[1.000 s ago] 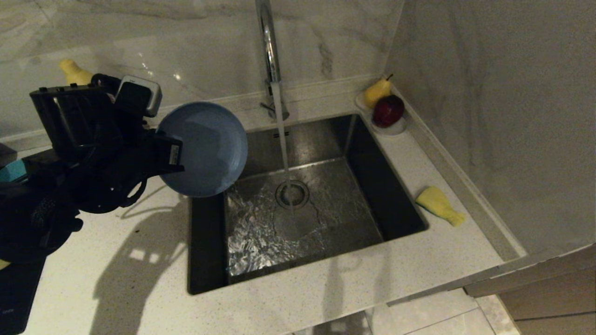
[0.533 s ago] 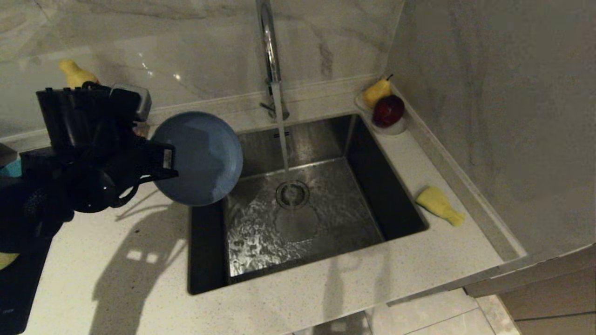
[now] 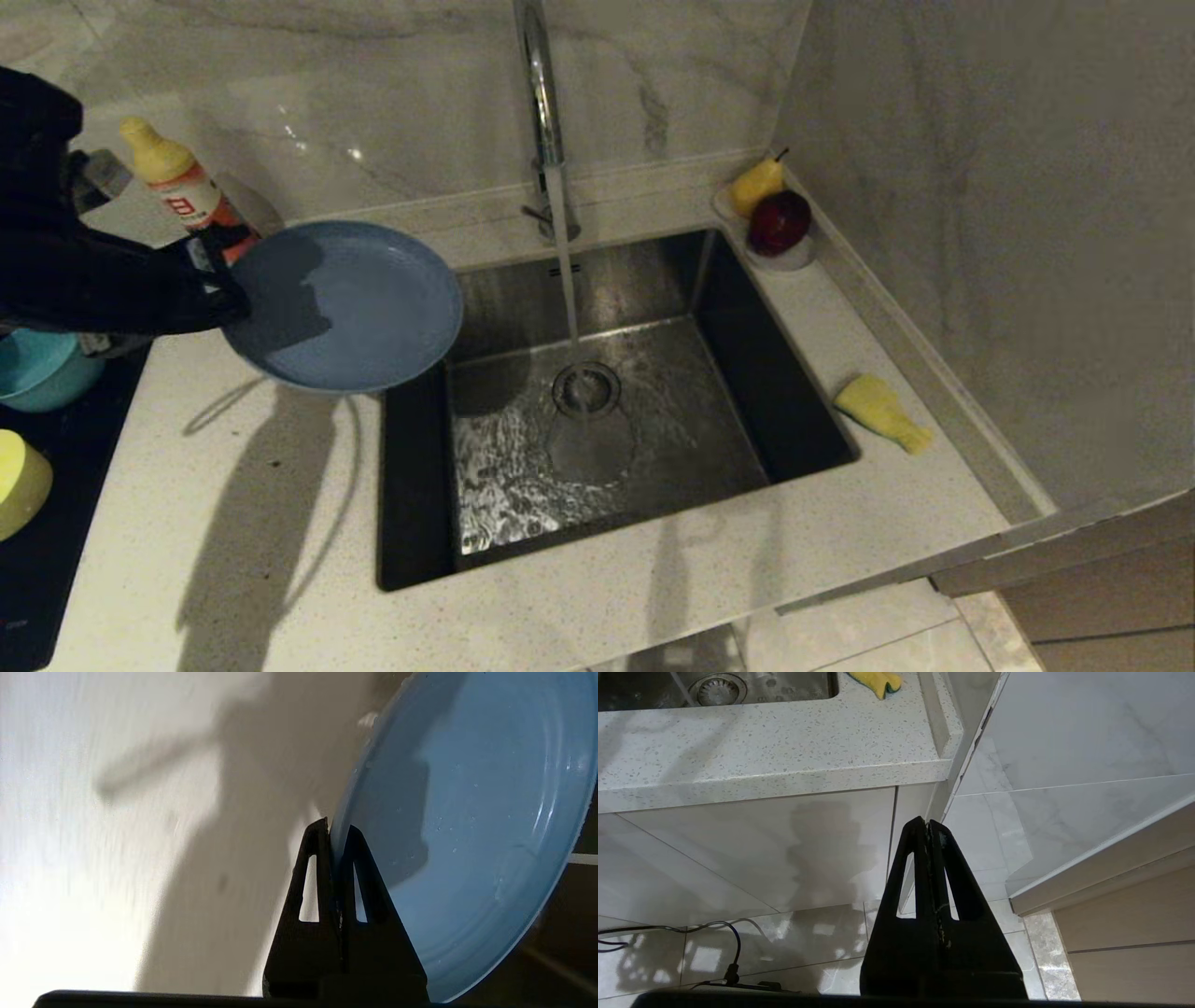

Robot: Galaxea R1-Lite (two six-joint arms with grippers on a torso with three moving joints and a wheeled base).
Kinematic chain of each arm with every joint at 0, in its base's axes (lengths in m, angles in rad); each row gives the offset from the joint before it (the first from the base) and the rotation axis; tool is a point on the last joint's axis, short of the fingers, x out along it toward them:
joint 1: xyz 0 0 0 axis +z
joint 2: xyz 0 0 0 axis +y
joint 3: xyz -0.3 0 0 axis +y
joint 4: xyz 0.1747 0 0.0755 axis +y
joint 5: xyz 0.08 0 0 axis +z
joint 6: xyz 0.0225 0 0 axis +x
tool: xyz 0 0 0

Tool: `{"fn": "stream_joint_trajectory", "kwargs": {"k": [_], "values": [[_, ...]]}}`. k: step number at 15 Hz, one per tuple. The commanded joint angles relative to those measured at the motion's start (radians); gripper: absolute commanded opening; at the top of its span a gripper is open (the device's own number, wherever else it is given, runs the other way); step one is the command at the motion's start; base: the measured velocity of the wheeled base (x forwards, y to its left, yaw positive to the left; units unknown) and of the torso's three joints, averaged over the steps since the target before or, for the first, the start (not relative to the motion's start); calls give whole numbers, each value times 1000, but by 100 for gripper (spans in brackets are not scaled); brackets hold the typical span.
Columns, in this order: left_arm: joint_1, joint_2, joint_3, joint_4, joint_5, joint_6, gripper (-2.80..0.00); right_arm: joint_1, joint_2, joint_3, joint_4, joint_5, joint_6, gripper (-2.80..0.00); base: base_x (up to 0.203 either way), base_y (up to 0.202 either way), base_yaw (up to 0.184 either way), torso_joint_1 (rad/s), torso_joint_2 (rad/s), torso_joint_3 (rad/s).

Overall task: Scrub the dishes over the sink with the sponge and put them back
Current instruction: Place the plate on the table

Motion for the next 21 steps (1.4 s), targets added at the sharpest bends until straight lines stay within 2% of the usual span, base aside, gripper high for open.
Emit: {"fn": "stream_joint_trajectory", "kwargs": {"k": [1, 2, 5, 9, 12, 14, 21], "values": [[132, -19, 11, 33, -45, -33, -280, 0, 1, 0, 0, 1, -1, -280, 0, 0, 0, 0, 0, 0], [182, -23, 36, 31, -55, -35, -280, 0, 1, 0, 0, 1, -1, -280, 0, 0, 0, 0, 0, 0], [321, -25, 112, 16, -149, -27, -280, 0, 1, 0, 0, 1, -1, -280, 0, 0, 0, 0, 0, 0], [421, 69, 192, -81, -173, -23, -280, 0, 0, 0, 0, 1, -1, -280, 0, 0, 0, 0, 0, 0], [455, 141, 279, -199, -174, -21, -280, 0, 1, 0, 0, 1, -1, -280, 0, 0, 0, 0, 0, 0], [466, 187, 293, -258, -176, -24, -280, 0, 1, 0, 0, 1, -1, -280, 0, 0, 0, 0, 0, 0], [493, 225, 245, -262, -176, -23, -280, -1, 1, 0, 0, 1, -1, -280, 0, 0, 0, 0, 0, 0]]}}
